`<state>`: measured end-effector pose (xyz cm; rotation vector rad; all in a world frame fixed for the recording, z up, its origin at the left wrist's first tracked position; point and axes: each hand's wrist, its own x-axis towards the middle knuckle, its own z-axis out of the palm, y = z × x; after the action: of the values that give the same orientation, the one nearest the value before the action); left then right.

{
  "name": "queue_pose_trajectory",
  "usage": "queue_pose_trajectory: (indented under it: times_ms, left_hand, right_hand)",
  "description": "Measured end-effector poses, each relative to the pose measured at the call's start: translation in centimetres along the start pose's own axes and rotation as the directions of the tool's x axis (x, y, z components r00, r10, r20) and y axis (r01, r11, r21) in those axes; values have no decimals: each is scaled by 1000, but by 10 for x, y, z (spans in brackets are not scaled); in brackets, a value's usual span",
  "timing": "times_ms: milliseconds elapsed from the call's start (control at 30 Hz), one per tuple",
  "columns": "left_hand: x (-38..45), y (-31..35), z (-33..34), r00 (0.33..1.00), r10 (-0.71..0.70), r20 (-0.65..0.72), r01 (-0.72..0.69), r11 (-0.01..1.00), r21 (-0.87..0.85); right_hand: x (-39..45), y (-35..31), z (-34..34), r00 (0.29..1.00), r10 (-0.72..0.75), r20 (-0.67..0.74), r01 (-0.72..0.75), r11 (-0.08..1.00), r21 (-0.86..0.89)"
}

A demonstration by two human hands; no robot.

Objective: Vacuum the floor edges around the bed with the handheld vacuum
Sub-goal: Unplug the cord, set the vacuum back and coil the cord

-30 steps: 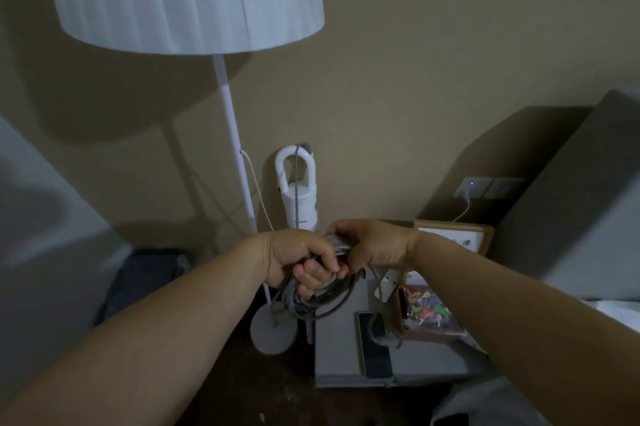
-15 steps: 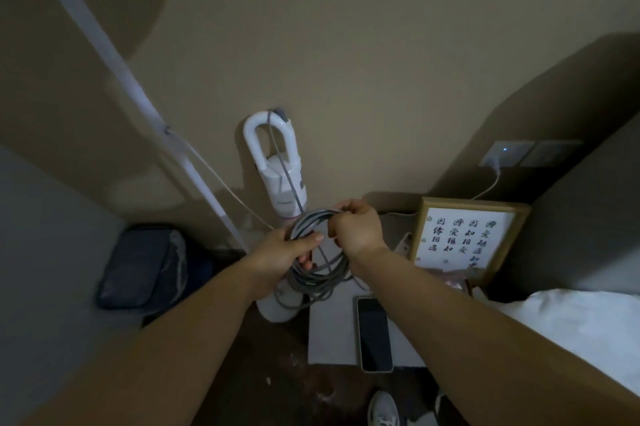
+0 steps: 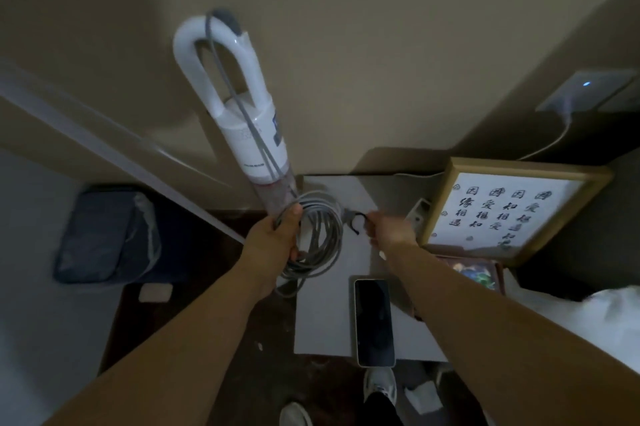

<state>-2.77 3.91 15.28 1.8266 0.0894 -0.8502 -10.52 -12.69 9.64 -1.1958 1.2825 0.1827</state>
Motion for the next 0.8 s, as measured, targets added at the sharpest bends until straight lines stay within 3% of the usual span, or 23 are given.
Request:
queue_pose_trajectory:
  times_ms: [67,133,233,367,433,567,667,800]
  left_hand:
    - [14,-10,5,1000,8,5,-7,1000,-25]
    - [29,-17,10,999,39,4,-39,996,-77]
    - [46,-20,15,995,102,18,-100,991,-92]
    - [65,-27,18,986,166,23,-164,984,-63]
    - [67,-27,18,983,183,20,-182,982,-54]
    - [61,-23,17,987,159,28,-158,987,-36]
    - [40,-7,19,984,176,34,-176,984,1]
    - [0,26,20,982,187,36,-188,982,29]
  right_hand:
    - [21,7,-2,995,-39,-90,-7,885,-466]
    - [48,14,-1,992,-118,-53,48,716,-697]
    - [80,17,16,983,-168,72,154,551,-820]
    - [111,28,33,984,-165,64,137,488,-862]
    - [116,29,32,973,-231,6,135,547,-826]
    - [95,20,20,957,-264,-120,132,764,-632]
    - [60,-6,1,940,-290,-181,118,773,-623]
    - [-14,-49,-25,941,-309,-135,157,754,-637]
